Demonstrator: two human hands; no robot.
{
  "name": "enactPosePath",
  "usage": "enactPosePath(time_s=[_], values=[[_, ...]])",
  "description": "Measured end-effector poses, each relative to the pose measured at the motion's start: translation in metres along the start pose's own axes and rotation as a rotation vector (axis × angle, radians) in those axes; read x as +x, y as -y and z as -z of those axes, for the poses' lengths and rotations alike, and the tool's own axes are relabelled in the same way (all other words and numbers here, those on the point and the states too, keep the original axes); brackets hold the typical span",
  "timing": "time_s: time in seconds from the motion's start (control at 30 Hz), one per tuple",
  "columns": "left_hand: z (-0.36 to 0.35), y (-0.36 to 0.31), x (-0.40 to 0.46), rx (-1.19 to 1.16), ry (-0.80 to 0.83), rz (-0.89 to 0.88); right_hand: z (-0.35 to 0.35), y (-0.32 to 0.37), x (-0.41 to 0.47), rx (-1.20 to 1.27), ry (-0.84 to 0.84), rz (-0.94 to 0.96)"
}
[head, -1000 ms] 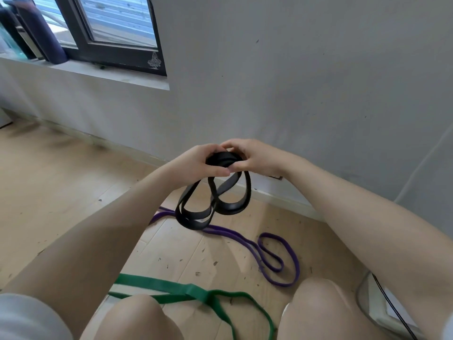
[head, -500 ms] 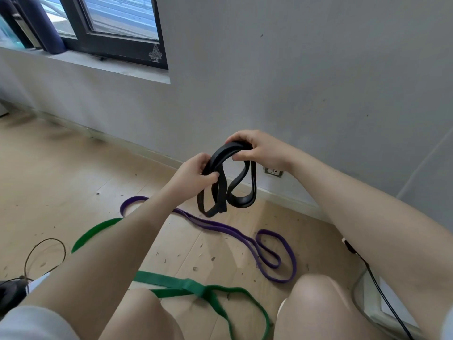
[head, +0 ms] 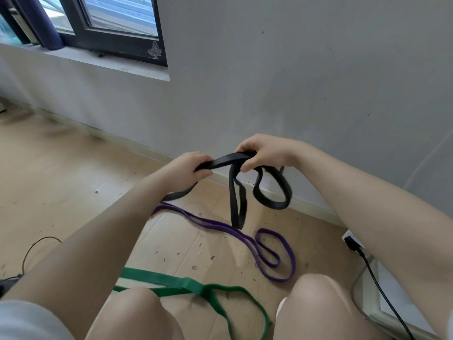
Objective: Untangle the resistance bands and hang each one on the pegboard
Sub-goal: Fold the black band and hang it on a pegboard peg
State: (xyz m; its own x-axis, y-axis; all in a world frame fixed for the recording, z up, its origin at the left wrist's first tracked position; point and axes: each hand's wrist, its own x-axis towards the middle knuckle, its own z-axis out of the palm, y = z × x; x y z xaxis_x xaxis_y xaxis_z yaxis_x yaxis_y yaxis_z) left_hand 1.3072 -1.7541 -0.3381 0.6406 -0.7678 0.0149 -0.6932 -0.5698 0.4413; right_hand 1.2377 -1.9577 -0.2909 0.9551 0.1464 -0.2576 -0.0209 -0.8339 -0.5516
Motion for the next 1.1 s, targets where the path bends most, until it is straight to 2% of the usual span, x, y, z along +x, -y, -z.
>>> enactPosePath(time_s=[0.07, 0.23, 0.27, 0.47, 0.6, 0.83, 1.0, 1.1], values=[[-0.016, 0.0, 0.0, -0.122, 0.009, 0.039, -0.001, 0.001, 0.001, 0.074, -0.042, 0.026], [-0.033, -0.011, -0.005, -0.654, -0.039, 0.106, -0.003, 0.002, 0.002, 0.13, -0.168, 0.07], [-0.034, -0.014, -0.005, -0.689, -0.028, 0.109, -0.003, 0.001, 0.002, 0.132, -0.175, 0.067], [-0.046, -0.014, 0.001, -0.564, -0.077, 0.11, -0.009, -0.001, 0.005, 0.209, -0.179, 0.05], [-0.039, -0.014, -0.001, -0.718, -0.087, 0.156, -0.01, -0.01, 0.001, 0.328, -0.211, 0.032], [-0.01, -0.025, 0.011, -0.661, -0.113, 0.108, -0.019, -0.019, -0.005, 0.303, -0.112, -0.053], [0.016, -0.045, 0.024, -0.638, -0.198, 0.044, -0.008, -0.016, -0.008, 0.558, -0.348, 0.055], [0.032, -0.055, 0.038, -0.821, -0.253, 0.053, 0.008, -0.01, -0.009, 0.713, -0.572, 0.16]])
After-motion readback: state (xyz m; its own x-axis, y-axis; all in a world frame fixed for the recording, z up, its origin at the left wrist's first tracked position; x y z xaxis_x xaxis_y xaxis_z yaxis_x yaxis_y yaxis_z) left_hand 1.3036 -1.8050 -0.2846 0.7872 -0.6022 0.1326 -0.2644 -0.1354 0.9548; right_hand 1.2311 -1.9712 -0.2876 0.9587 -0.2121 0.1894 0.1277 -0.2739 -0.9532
